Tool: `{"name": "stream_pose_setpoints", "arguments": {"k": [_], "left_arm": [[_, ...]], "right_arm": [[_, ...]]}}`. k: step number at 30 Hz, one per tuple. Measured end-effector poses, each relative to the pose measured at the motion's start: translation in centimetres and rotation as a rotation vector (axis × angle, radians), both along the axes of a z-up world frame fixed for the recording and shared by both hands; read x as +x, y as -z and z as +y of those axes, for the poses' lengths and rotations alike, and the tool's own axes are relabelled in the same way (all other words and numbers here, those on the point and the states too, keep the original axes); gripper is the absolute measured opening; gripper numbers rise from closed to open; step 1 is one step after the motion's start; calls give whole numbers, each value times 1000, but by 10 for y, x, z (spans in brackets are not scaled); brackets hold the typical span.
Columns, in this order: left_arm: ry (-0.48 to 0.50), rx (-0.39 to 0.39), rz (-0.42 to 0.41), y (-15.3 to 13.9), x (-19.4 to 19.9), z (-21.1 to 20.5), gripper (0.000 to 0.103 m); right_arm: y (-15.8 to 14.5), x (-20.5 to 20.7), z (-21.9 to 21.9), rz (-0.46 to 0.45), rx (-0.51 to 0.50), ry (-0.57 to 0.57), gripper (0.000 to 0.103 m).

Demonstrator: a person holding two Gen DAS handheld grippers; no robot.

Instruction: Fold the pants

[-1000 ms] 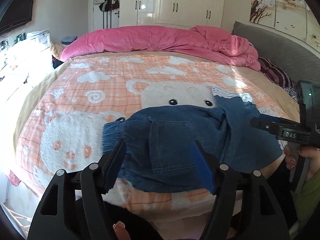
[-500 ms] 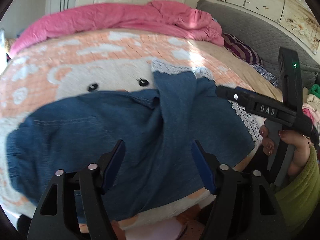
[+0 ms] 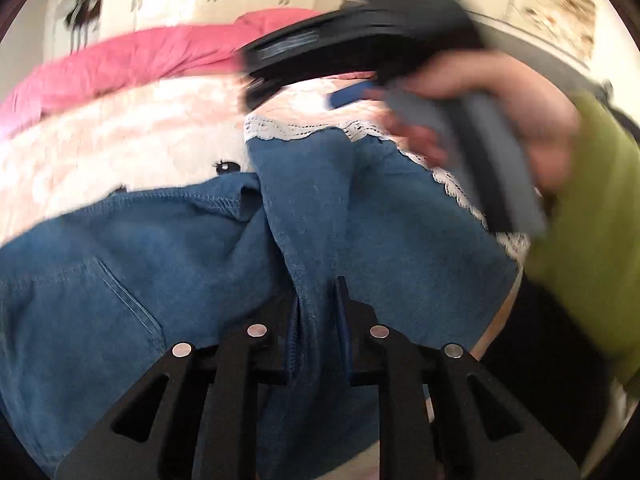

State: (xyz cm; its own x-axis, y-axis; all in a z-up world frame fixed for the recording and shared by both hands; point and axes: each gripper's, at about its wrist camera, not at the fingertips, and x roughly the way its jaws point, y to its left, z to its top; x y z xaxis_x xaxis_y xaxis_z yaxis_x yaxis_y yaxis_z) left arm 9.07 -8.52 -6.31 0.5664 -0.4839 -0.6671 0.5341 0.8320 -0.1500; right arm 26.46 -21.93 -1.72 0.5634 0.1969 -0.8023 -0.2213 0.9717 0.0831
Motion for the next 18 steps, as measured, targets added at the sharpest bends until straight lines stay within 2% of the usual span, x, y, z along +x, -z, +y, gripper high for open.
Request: {"name": "stream_pose_setpoints", "arguments": {"k": [5,8,9,11,12,13,14,15,18], "left_arm": [[7,-47,45,0,3,6,16],[6,-59,45,-2,3,8,16],[7,-64,48,-2,3,9,16],[8,-80,49,-3,4,10,17],[10,-93,50,-4,5,12,21],[8,-104,51,-5,5,14,31],[3,-116,54,-5,6,16,38],[1,-129,59,-5,7,18,44],[-11,-168,83,-5,11,23,44]], "right_arm": [[19,51,26,77,-110,45,92],[37,77,29,167,-144,65,91],[45,83,28,188,-180,77,83],[51,86,27,172,-206,42,48],[48,84,24,153,-195,28,36],[44,81,21,146,-177,25,12],[38,76,15,134,-146,27,6],[30,70,8,111,-118,35,6],[4,46,-18,40,-46,69,5]]}}
